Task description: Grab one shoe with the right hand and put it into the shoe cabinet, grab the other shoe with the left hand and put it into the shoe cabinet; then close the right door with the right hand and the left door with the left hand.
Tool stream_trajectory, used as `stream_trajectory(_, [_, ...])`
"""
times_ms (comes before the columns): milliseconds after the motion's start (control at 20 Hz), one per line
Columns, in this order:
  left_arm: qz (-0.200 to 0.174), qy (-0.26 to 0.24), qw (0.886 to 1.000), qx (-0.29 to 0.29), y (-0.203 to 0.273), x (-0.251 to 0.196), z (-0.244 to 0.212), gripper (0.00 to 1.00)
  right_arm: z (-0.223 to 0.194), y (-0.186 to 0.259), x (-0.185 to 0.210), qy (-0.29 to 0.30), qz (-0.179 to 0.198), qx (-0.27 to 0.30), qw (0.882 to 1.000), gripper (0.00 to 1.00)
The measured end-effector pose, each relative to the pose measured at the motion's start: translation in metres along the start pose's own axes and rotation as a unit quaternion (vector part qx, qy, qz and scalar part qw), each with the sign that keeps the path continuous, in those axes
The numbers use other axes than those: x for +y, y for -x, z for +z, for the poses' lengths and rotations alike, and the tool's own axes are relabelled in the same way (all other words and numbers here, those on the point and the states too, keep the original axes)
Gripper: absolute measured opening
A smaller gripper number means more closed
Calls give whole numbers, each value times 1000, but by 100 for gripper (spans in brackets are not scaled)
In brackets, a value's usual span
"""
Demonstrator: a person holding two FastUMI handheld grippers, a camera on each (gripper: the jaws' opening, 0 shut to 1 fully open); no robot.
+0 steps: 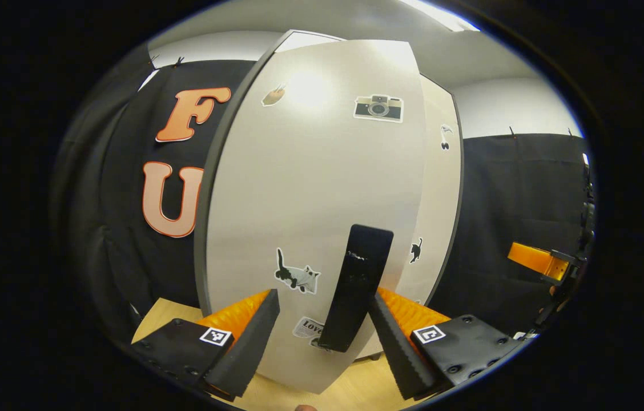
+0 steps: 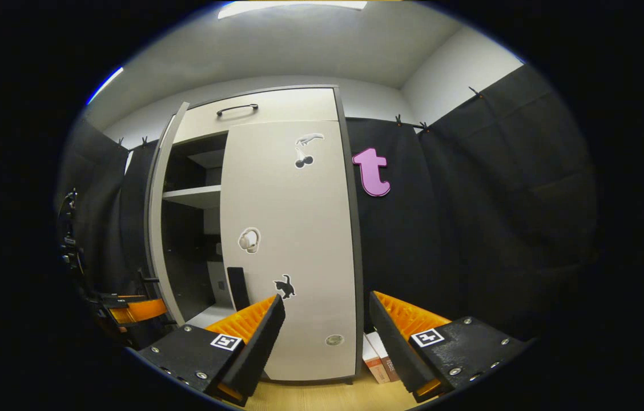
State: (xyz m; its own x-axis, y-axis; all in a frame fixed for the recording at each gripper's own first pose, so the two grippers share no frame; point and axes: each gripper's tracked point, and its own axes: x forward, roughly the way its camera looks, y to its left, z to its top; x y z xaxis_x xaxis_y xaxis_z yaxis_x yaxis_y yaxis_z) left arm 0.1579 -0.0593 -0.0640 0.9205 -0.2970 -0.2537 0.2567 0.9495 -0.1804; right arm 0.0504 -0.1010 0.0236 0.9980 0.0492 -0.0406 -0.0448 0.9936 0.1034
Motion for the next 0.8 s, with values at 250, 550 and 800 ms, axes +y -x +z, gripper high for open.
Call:
stream_trajectory(250, [21, -33, 999, -12, -38, -11, 9, 94, -4, 0, -31, -3, -28, 5, 1000, 92])
stream_trajectory(550, [53, -57, 997, -16, -66, -14, 12, 94, -3, -5, -45, 6, -37, 6, 999, 92])
stream_trajectory(800, [83, -70, 994, -18, -88, -13, 20, 99, -2, -9, -46, 15, -30, 9, 999, 92])
